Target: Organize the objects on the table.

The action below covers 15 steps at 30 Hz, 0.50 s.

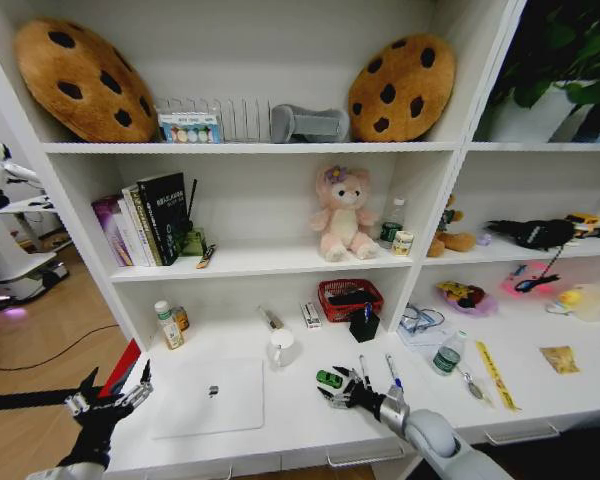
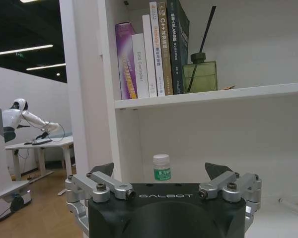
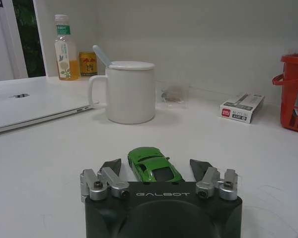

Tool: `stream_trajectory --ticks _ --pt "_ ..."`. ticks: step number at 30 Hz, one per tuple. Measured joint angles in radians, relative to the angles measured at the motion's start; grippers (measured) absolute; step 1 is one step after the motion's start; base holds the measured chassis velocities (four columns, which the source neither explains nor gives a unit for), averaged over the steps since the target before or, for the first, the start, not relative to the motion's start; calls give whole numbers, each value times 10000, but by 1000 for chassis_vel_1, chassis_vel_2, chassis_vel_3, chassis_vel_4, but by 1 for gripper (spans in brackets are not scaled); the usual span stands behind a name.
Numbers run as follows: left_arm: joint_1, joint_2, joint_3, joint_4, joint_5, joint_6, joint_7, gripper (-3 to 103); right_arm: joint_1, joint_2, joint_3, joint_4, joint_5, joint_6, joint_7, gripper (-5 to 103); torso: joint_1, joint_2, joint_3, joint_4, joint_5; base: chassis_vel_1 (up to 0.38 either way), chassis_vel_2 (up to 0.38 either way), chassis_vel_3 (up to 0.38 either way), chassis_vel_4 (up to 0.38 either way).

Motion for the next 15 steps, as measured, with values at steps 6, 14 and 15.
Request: stream_trajectory --ticks 6,14,15 --pt "-3 -65 -14 9 7 -8 2 100 367 -30 -266 -140 48 -25 -215 59 0 0 0 1 1 0 0 0 0" --pt "21 -125 -33 10 46 -42 16 100 649 -65 -454 -314 125 -13 -449 36 0 0 0 -1 -1 0 0 0 0" --pt "21 -125 -33 10 46 -42 16 100 649 -65 -454 -314 125 -13 -449 36 0 0 0 -1 -1 0 0 0 0"
